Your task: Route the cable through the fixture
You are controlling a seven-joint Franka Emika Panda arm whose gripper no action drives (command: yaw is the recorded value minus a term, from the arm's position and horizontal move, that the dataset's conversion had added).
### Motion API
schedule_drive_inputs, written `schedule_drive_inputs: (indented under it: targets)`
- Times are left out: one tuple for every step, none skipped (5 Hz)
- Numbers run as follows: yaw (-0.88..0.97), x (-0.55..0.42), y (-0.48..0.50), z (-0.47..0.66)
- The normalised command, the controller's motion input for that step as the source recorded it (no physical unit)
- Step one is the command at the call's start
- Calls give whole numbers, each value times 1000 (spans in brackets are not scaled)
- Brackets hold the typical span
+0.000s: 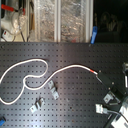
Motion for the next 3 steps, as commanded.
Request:
schedule_drive_inputs:
  targets:
    - [0, -156, -182, 310]
    - [0, -168, -202, 282]
    - [0, -9, -11, 6]
